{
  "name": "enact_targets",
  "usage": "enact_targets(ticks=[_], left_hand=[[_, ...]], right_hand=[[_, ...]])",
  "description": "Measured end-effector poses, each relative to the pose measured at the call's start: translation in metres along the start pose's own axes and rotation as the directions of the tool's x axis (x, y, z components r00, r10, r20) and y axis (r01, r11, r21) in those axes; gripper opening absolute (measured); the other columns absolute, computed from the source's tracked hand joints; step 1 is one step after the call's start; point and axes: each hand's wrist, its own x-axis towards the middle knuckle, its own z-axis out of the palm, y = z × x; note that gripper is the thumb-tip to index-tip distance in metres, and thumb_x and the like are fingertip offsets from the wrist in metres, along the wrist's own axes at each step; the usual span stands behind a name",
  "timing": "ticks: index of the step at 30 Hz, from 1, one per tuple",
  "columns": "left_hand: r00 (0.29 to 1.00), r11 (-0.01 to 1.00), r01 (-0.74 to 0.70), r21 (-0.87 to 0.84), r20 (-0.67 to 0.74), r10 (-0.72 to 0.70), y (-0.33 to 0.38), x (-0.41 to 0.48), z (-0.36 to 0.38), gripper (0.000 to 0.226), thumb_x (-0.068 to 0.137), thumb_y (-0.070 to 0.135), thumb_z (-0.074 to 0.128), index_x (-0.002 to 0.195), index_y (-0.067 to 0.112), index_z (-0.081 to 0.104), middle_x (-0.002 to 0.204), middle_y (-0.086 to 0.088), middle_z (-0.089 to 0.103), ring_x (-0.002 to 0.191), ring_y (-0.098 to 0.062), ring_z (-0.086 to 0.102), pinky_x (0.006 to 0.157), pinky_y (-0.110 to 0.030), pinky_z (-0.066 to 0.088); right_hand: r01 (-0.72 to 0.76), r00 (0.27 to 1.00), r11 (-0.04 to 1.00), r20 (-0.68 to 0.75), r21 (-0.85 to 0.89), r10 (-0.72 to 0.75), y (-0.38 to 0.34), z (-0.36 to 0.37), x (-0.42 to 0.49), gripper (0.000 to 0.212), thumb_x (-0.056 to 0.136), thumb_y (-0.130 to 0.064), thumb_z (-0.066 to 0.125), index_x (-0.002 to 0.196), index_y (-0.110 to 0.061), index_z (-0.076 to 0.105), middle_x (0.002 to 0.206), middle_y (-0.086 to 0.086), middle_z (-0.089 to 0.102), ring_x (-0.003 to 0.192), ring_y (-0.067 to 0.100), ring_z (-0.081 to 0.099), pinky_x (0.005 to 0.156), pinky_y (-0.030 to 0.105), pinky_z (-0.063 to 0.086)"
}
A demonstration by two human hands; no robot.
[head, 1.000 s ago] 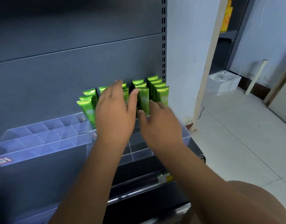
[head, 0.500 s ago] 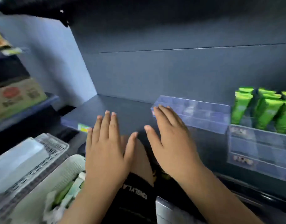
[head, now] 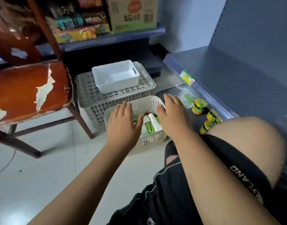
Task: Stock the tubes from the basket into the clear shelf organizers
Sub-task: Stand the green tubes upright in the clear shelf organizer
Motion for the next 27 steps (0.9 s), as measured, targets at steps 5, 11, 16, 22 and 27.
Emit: enact_targets(ticks=[5, 11, 16, 22, 27], left_hand=[[0.983, 0.995, 0.102, -0.008, 0.156, -0.099, -0.049, 0.014, 0.058, 0.069, 0.102, 0.059, 0.033, 0.153, 0.012, 0.038, 0.160, -0.008, 0.039, 0.151, -0.029, 0.028, 0.123, -0.047, 0.026], [0.931, 0.944, 0.269, -0.191, 0.305, -0.203, -0.068, 0.047, 0.116, 0.059, 0.102, 0.049, 0.048, 0.148, 0.013, 0.045, 0.150, -0.004, 0.050, 0.139, -0.025, 0.044, 0.113, -0.042, 0.039], [0.763, 0.597, 0.633, -0.493, 0.529, -0.372, -0.073, 0.098, 0.181, 0.051, 0.098, 0.040, 0.060, 0.143, 0.018, 0.051, 0.137, 0.003, 0.055, 0.127, -0.017, 0.054, 0.101, -0.031, 0.042], [0.725, 0.695, 0.662, -0.280, 0.471, -0.502, -0.092, 0.187, 0.273, 0.017, 0.093, 0.026, 0.057, 0.102, 0.014, 0.065, 0.081, 0.004, 0.062, 0.073, -0.016, 0.058, 0.056, -0.021, 0.044], [0.782, 0.869, 0.494, -0.023, 0.450, -0.432, -0.106, 0.198, 0.316, 0.042, 0.091, 0.021, 0.051, 0.132, 0.021, 0.058, 0.120, -0.011, 0.068, 0.107, -0.034, 0.063, 0.091, -0.042, 0.054]], right_hand=[[-0.092, 0.982, 0.995, 0.161, -0.035, 0.096, 0.012, 0.053, 0.020, 0.040, 0.102, -0.041, 0.044, 0.125, -0.011, 0.056, 0.135, 0.011, 0.056, 0.122, 0.034, 0.052, 0.097, 0.046, 0.047], [-0.270, 0.881, 0.960, 0.385, -0.071, 0.276, 0.046, 0.113, 0.048, 0.033, 0.103, -0.035, 0.045, 0.120, -0.010, 0.058, 0.116, 0.010, 0.062, 0.089, 0.026, 0.049, 0.074, 0.036, 0.041], [-0.447, 0.772, 0.894, 0.500, -0.012, 0.392, 0.076, 0.172, 0.092, 0.019, 0.097, -0.026, 0.046, 0.101, -0.013, 0.060, 0.094, 0.007, 0.062, 0.086, 0.029, 0.061, 0.064, 0.032, 0.045], [-0.617, 0.564, 0.780, 0.636, -0.100, 0.527, 0.087, 0.250, 0.165, 0.028, 0.100, -0.011, 0.047, 0.124, -0.006, 0.061, 0.116, 0.013, 0.065, 0.070, 0.020, 0.050, 0.057, 0.030, 0.042], [-0.655, 0.473, 0.726, 0.636, -0.208, 0.609, 0.117, 0.304, 0.180, 0.031, 0.102, -0.026, 0.050, 0.117, -0.003, 0.064, 0.087, 0.007, 0.060, 0.073, 0.022, 0.058, 0.056, 0.031, 0.050]])
